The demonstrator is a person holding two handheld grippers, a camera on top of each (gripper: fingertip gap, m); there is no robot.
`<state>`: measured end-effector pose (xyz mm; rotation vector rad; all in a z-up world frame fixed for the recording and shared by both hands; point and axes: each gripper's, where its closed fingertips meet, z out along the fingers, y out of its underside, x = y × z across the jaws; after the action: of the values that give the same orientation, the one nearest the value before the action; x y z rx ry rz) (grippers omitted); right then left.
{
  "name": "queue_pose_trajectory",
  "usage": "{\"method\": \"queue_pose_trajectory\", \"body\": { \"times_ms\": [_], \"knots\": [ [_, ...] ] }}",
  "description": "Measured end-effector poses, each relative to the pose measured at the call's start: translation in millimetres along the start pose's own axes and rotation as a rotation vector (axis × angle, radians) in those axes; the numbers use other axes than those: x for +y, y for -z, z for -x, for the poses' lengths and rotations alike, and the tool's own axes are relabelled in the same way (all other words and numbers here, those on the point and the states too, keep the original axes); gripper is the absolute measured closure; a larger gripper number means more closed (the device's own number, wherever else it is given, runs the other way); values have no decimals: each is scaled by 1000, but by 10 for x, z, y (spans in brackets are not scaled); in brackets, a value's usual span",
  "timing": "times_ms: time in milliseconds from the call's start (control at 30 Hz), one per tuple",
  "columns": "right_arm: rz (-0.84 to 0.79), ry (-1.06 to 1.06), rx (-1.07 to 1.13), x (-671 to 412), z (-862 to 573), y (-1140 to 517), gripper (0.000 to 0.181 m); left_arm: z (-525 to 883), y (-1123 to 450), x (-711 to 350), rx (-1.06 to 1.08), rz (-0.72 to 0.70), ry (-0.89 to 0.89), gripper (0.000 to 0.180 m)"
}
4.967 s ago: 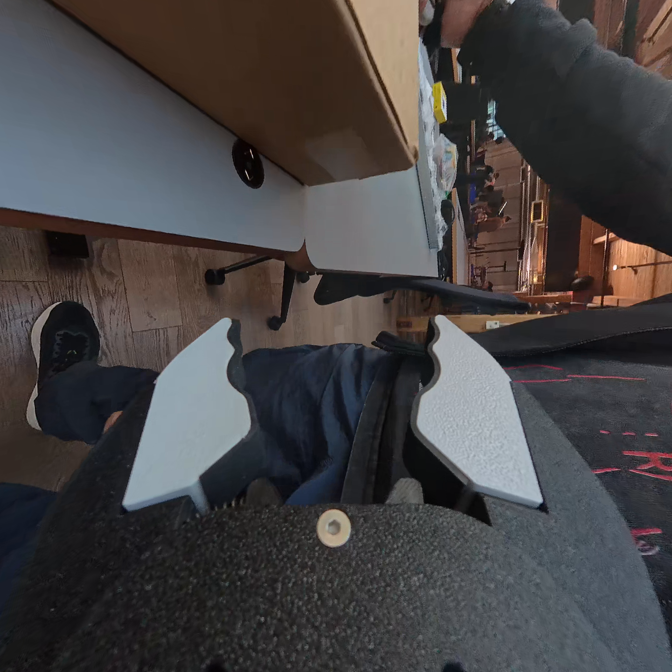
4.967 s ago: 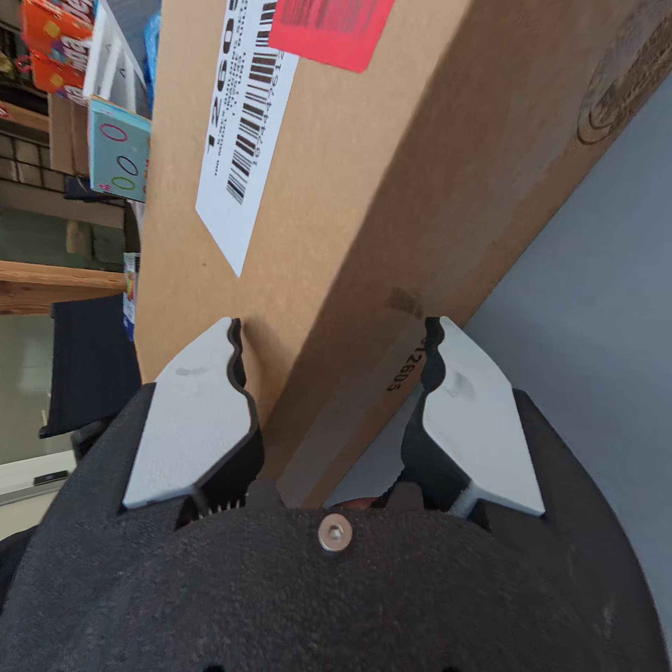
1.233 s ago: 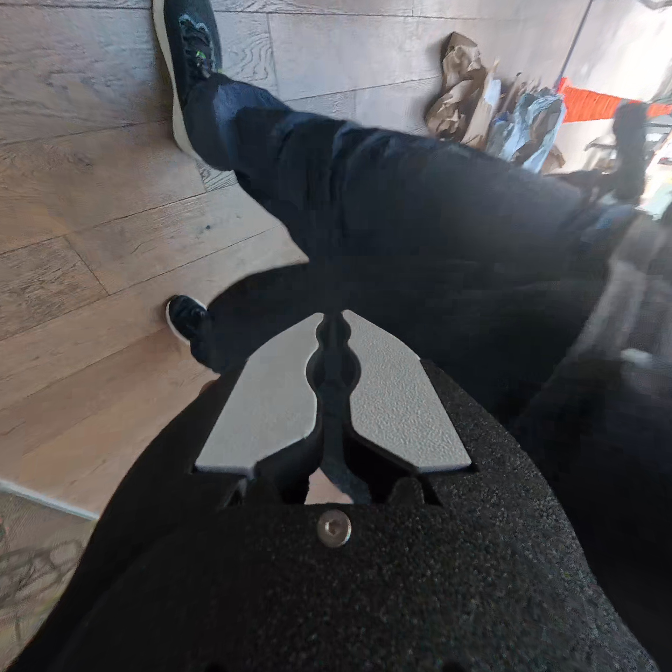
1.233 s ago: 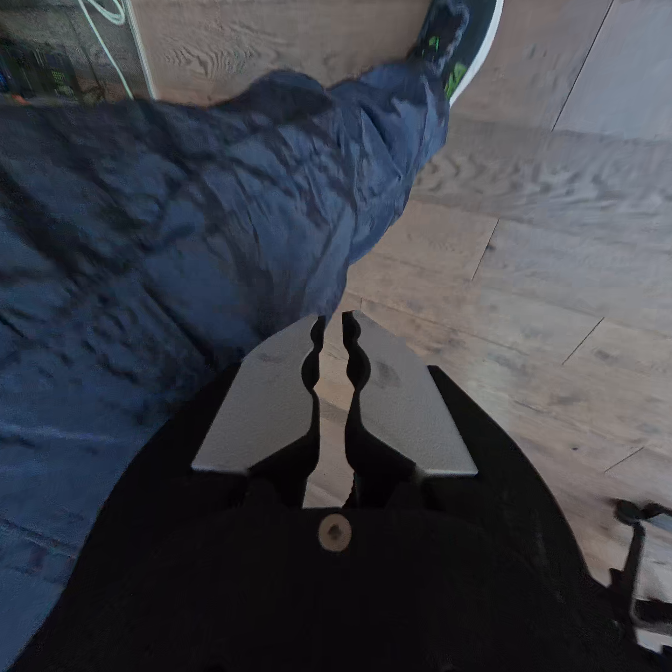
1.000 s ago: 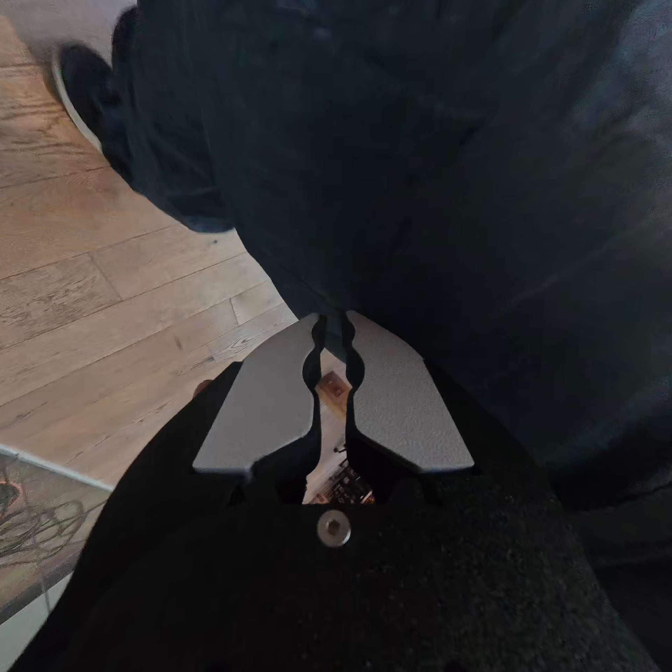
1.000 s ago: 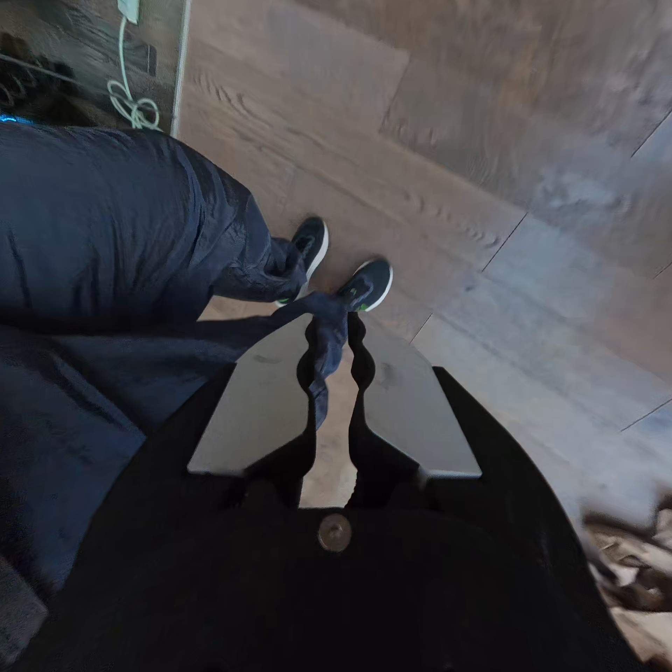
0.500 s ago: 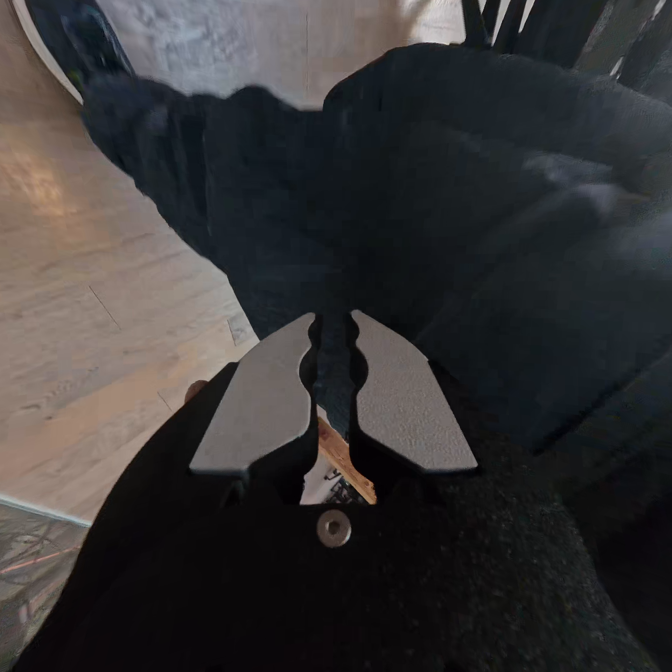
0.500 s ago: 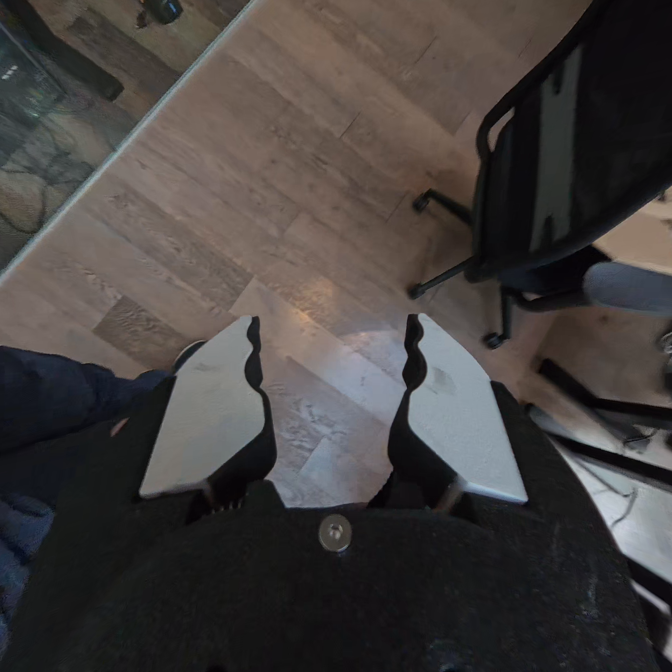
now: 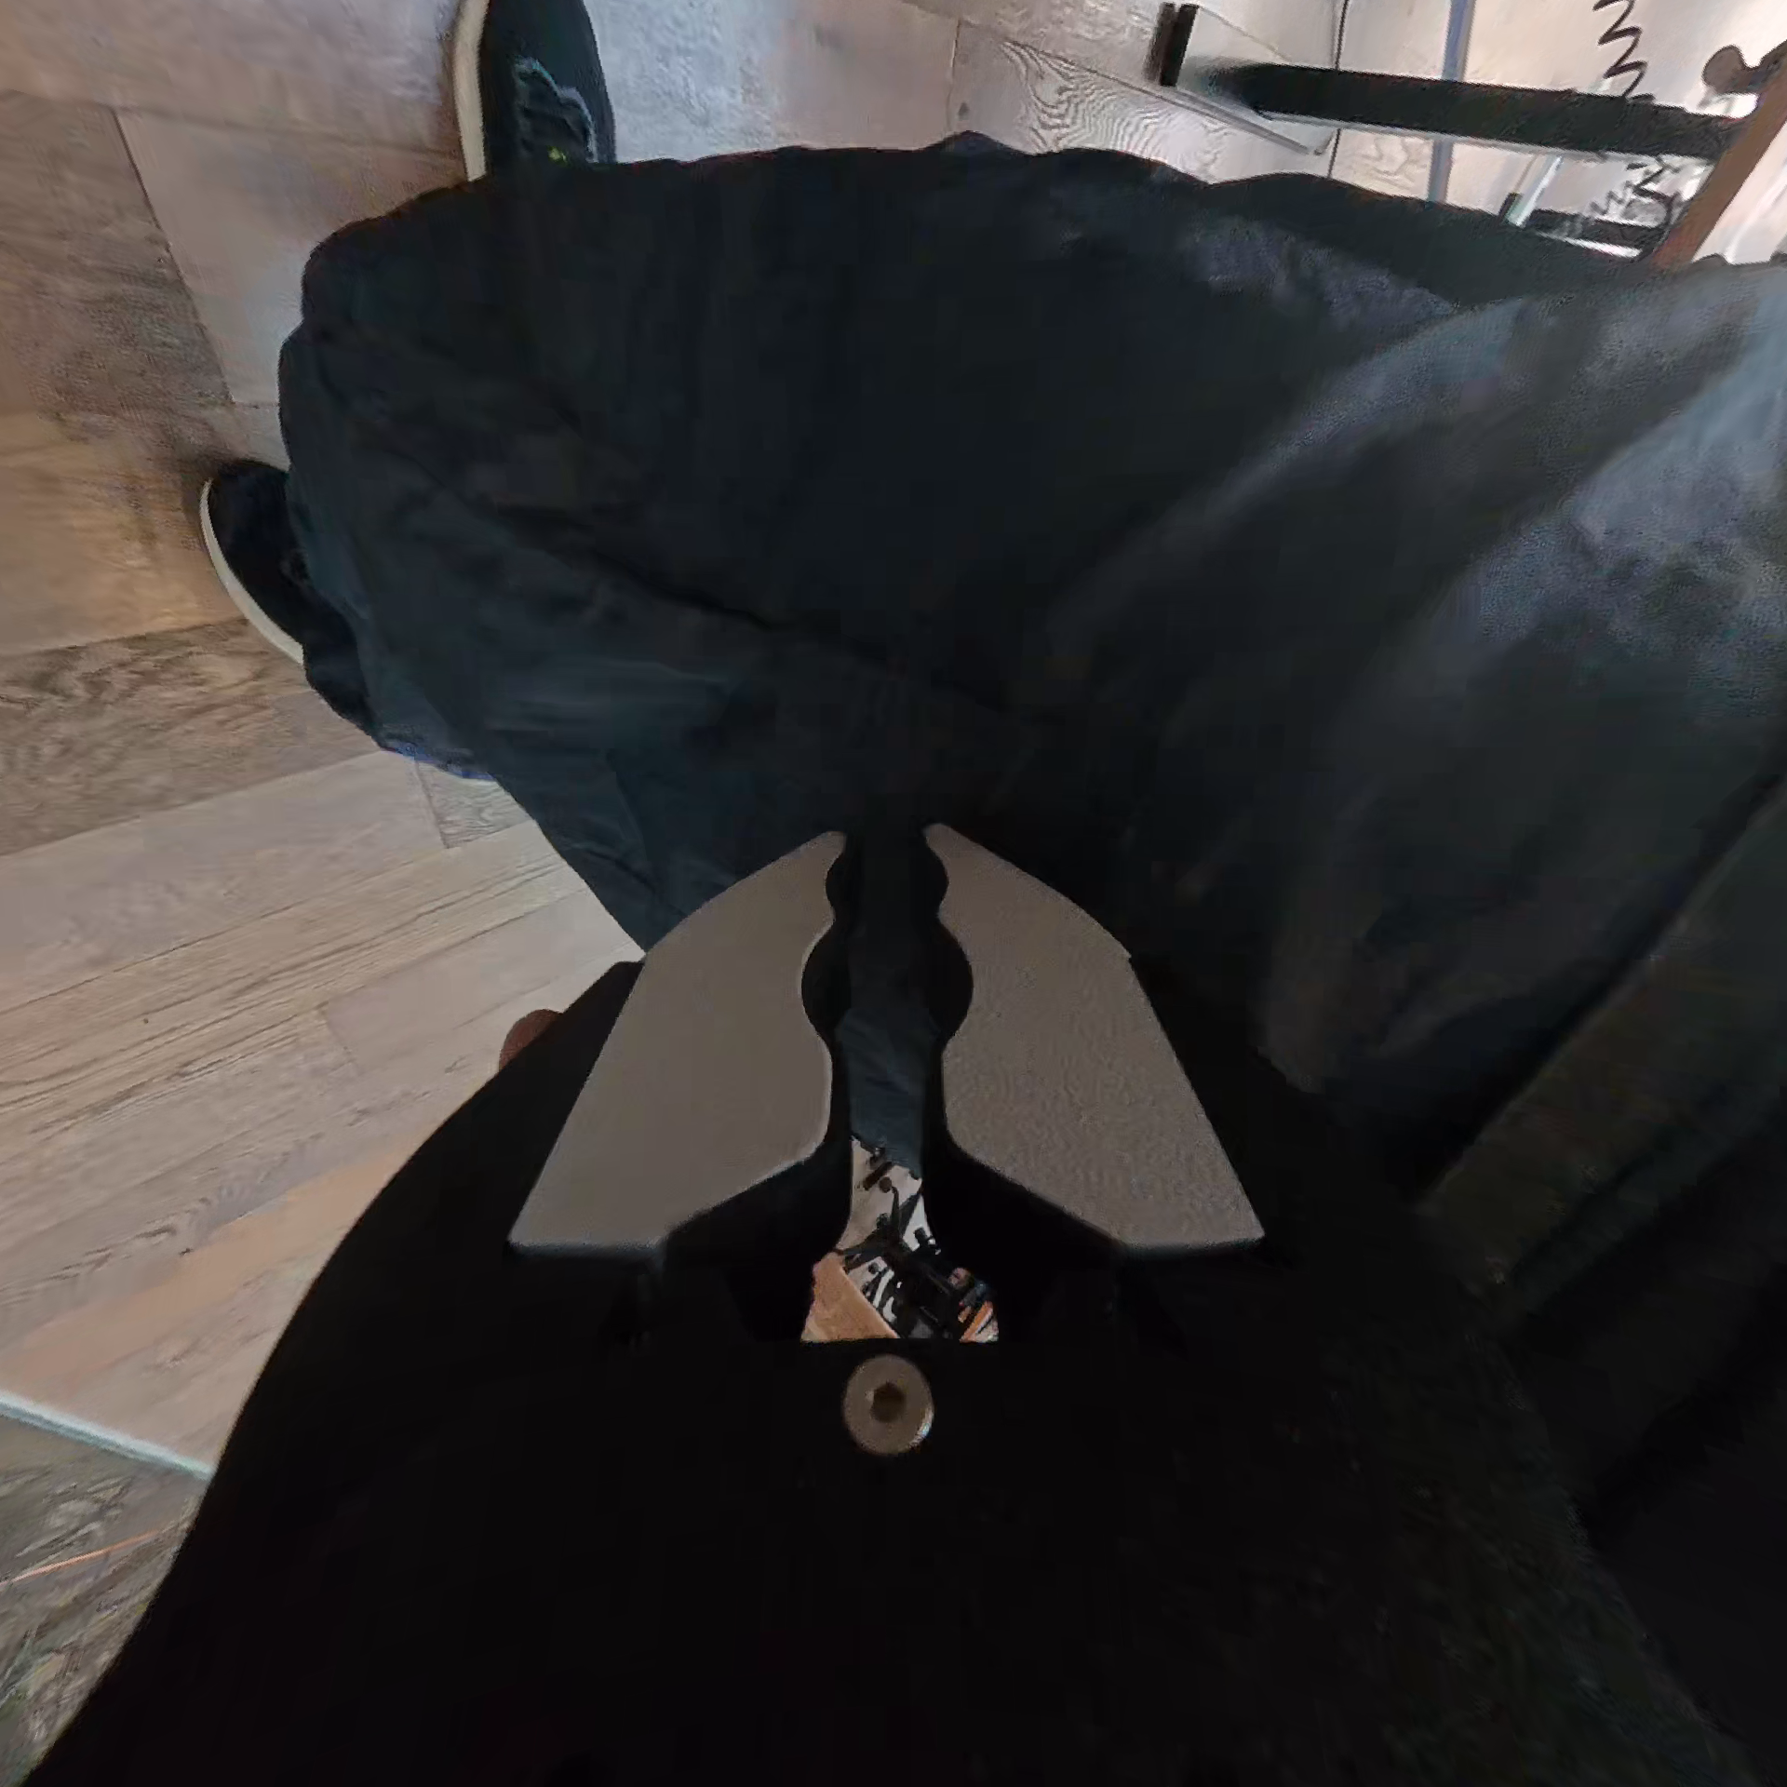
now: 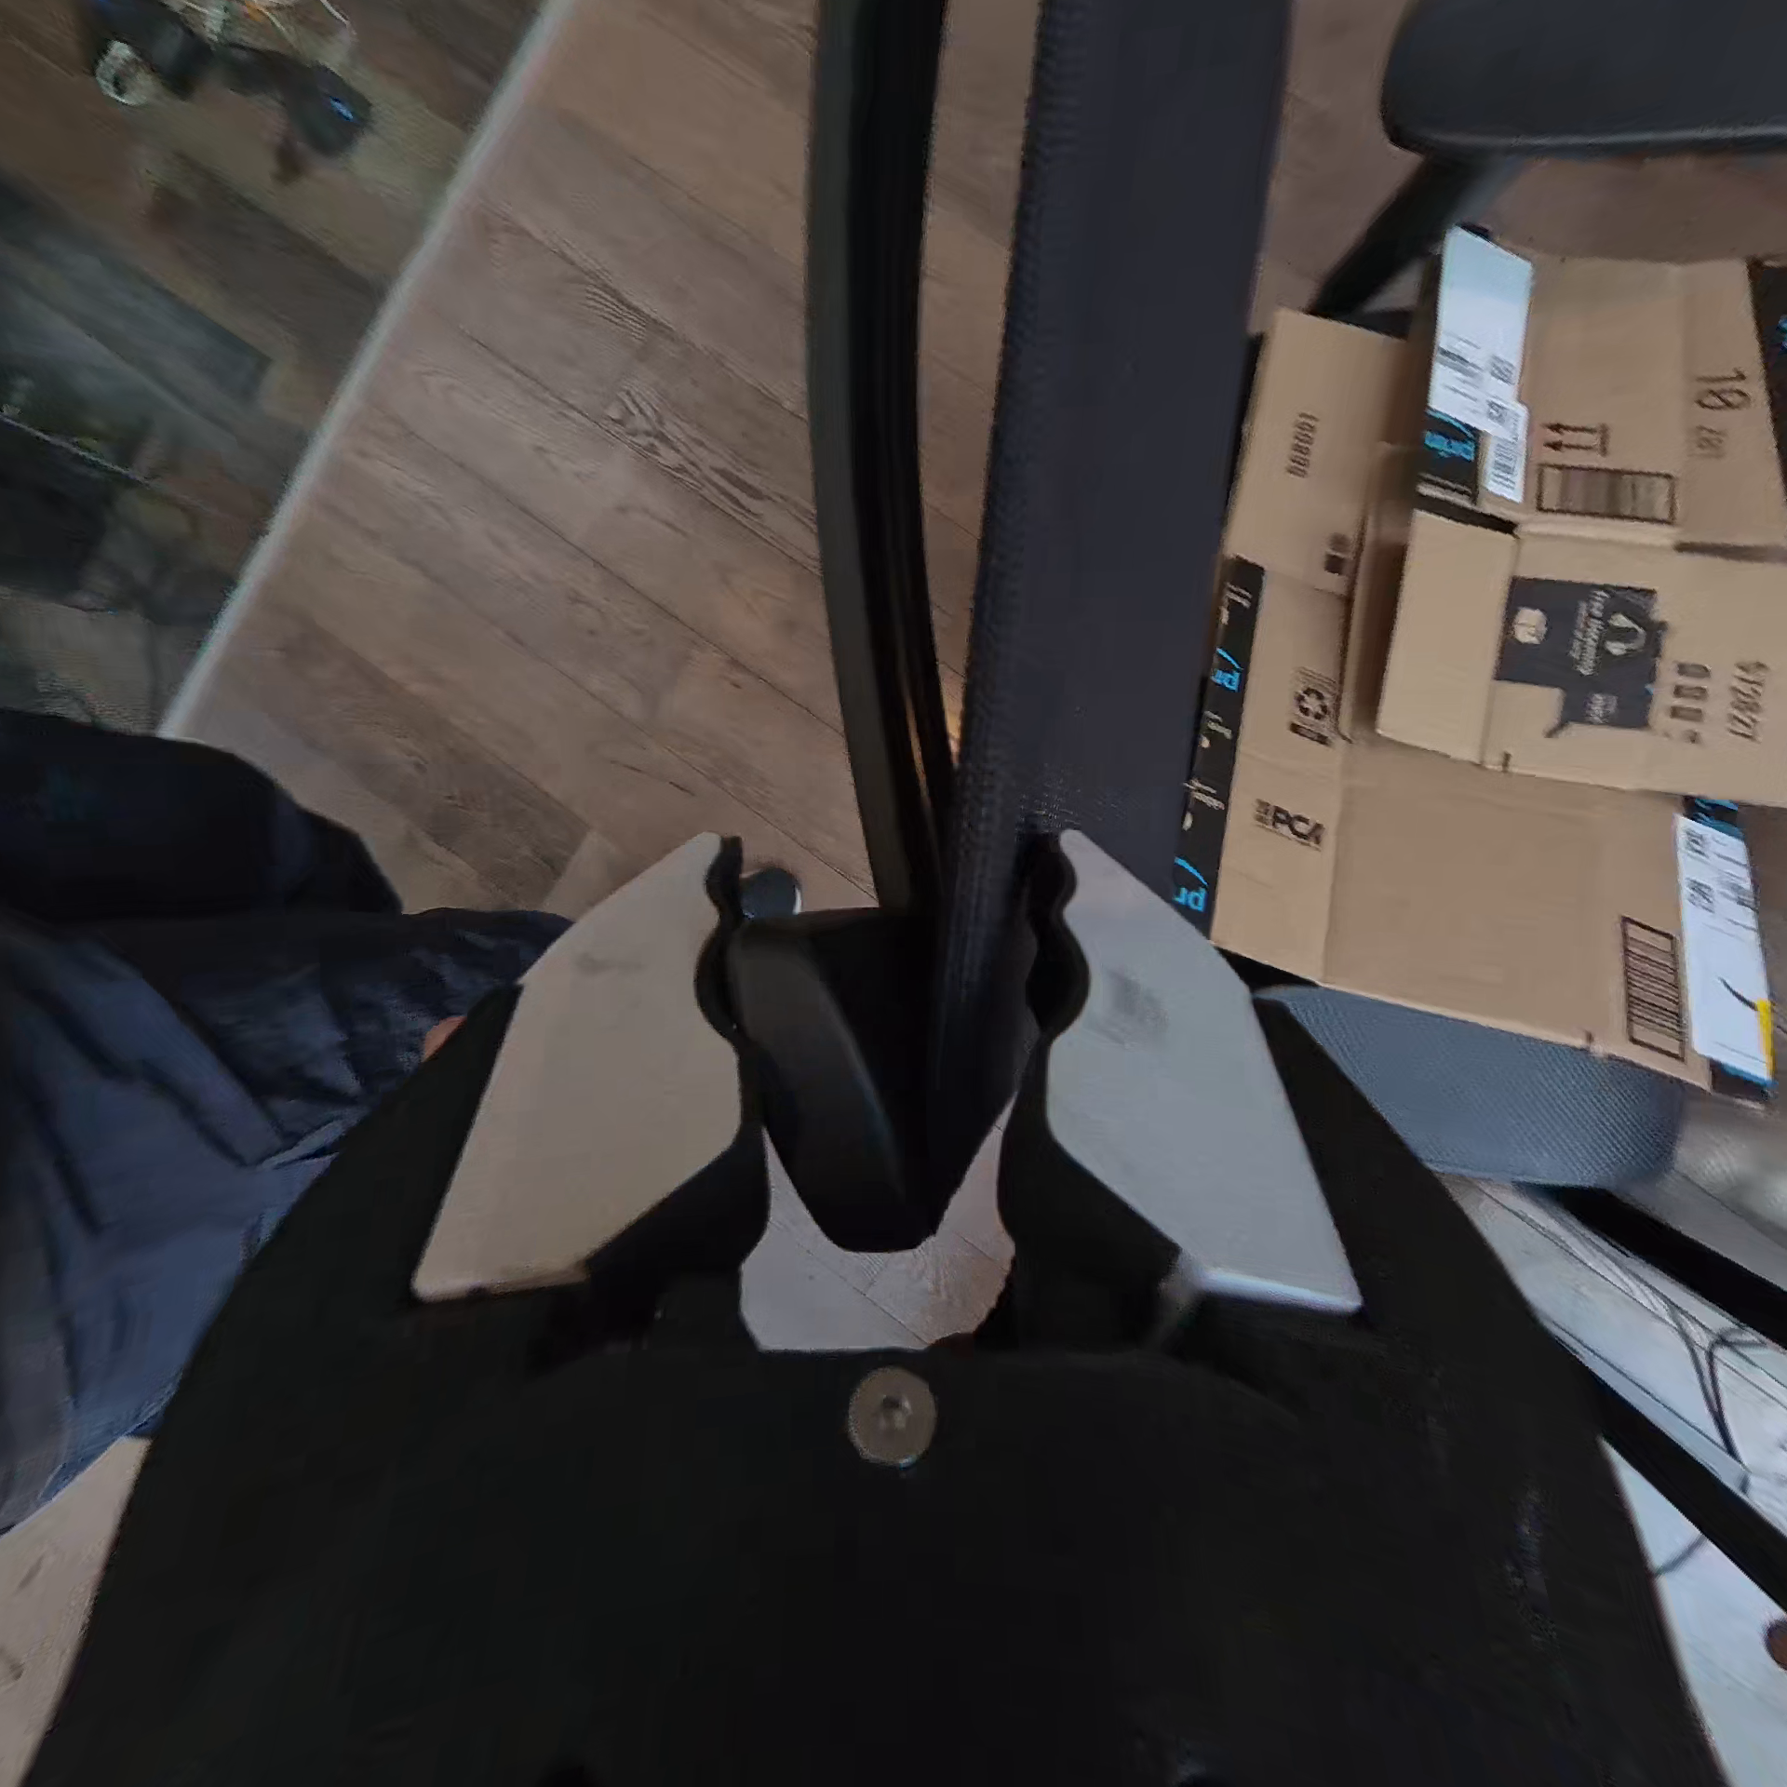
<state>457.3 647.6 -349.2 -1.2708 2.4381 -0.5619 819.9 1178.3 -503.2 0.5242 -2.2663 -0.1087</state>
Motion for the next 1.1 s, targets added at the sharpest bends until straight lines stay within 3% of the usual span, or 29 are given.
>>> {"method": "queue_pose_trajectory", "body": {
  "times_ms": [67,200,367,500,567,633,700,800,900,1000,1100],
  "knots": [
    [-15,-5,-43,-13,74,-24,132,-81,154,-477,-18,15,0,170],
    [2,-21,68,11,77,-39,146,-239,415,-1631,-36,88,-86,170],
    [61,-81,165,80,193,-41,147,-389,592,-3226,-57,230,-279,169],
    [217,-209,402,37,268,92,142,-508,777,-4432,-64,324,-435,167],
    [160,-200,539,-417,506,239,139,-578,984,-4922,-64,339,-491,167],
    [80,-152,470,-1077,918,42,138,-621,1183,-5349,-46,334,-521,167],
    [203,-55,502,-1420,944,-376,117,-568,1321,-5693,-28,342,-511,167],
    [428,-114,555,-1524,527,-1083,106,-301,1502,-6003,-59,409,-450,167],
    [522,-279,408,-1687,350,-1689,119,-123,1668,-6217,-73,390,-423,167],
    [649,-252,454,-1715,11,-1849,166,-33,1746,-6307,-33,331,-348,167],
    [600,-233,422,-1806,-151,-1943,162,99,1757,-6239,-25,313,-266,167]
  ]
}}
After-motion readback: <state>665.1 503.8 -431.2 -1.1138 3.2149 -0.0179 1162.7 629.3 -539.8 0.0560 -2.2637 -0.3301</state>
